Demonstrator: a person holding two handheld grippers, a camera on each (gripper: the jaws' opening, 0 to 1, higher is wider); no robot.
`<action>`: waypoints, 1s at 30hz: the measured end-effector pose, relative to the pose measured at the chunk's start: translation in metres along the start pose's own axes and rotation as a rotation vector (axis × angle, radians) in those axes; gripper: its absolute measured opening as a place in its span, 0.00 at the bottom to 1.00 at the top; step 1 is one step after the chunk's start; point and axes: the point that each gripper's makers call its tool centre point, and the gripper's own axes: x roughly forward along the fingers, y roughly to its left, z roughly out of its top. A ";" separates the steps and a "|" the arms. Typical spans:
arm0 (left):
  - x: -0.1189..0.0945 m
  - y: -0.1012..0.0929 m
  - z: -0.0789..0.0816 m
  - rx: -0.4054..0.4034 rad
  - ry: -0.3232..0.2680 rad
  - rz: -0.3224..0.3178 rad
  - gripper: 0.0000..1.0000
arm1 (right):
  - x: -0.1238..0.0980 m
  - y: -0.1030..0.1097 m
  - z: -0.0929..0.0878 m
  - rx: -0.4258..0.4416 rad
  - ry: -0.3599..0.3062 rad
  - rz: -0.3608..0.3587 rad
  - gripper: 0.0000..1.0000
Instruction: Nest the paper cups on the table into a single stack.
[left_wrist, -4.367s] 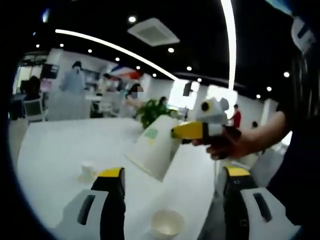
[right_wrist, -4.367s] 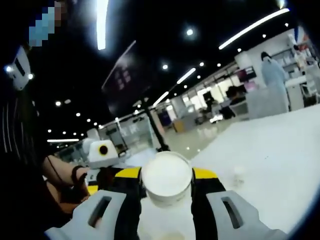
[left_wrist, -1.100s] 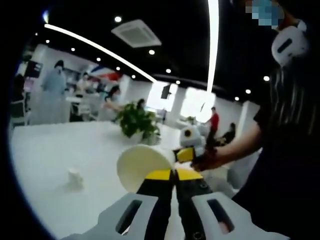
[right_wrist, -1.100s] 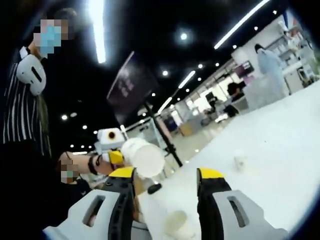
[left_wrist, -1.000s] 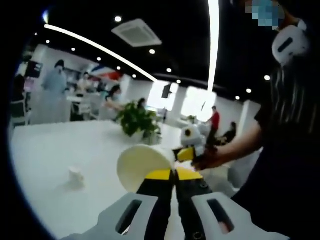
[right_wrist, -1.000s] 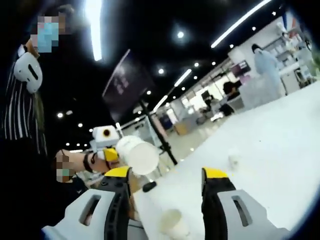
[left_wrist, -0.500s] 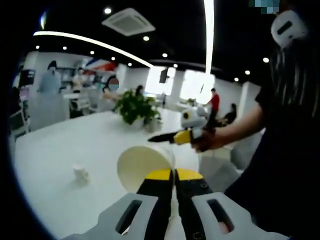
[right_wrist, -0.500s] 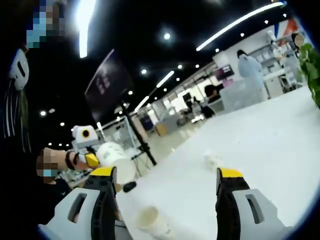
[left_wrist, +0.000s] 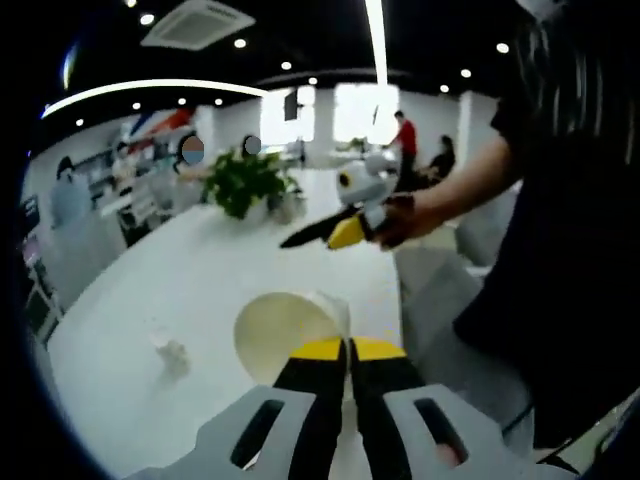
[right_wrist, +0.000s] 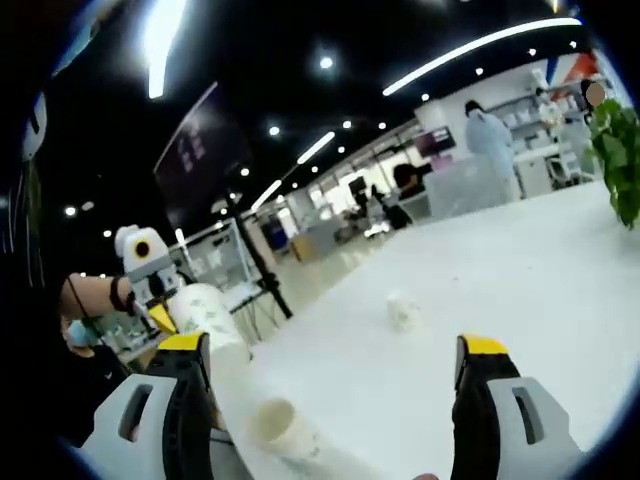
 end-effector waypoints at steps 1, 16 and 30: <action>0.002 -0.003 -0.003 0.029 0.029 -0.010 0.00 | 0.000 0.001 0.000 -0.001 -0.001 0.002 1.00; 0.021 -0.016 -0.033 0.346 0.314 -0.097 0.00 | -0.005 0.000 0.003 -0.022 -0.024 -0.007 1.00; 0.029 -0.008 -0.061 0.645 0.531 -0.205 0.00 | -0.012 -0.003 -0.001 -0.002 -0.032 -0.009 1.00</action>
